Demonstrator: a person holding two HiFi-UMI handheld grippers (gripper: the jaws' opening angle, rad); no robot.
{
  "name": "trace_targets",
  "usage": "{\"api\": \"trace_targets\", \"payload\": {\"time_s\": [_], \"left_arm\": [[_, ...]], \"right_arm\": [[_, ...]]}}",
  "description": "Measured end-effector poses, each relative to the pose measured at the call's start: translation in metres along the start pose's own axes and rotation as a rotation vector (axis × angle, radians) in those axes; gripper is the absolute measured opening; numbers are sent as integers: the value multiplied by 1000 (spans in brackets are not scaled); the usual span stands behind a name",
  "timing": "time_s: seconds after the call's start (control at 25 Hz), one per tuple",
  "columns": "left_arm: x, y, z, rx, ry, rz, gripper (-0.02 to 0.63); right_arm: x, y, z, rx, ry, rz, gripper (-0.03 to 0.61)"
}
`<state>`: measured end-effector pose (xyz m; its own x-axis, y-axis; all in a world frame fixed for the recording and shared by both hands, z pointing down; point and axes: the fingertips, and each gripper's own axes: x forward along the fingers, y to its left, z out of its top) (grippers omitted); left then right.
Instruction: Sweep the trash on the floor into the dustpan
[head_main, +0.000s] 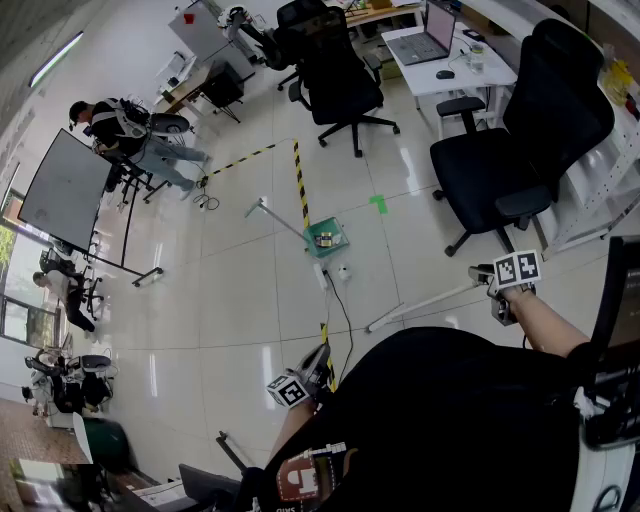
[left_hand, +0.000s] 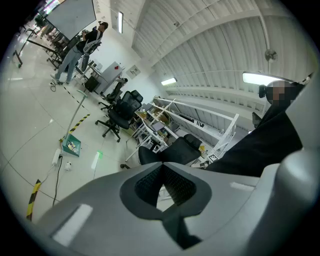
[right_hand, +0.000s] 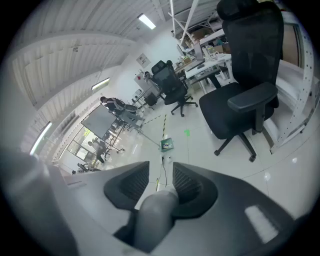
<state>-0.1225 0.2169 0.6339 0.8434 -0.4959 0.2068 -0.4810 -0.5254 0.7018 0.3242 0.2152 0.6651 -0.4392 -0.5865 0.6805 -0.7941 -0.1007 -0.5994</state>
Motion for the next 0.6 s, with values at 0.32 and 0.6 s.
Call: {"api": "trace_targets", "payload": {"time_s": [0.32,0.6], "left_arm": [[19,-4,-2,5,6,-18,-2],[40,11,14,-19,2,-45,-2]], "right_arm": [[2,-4,28,-24,-21,8,141],[14,7,65,-36,-42,5,141]]}}
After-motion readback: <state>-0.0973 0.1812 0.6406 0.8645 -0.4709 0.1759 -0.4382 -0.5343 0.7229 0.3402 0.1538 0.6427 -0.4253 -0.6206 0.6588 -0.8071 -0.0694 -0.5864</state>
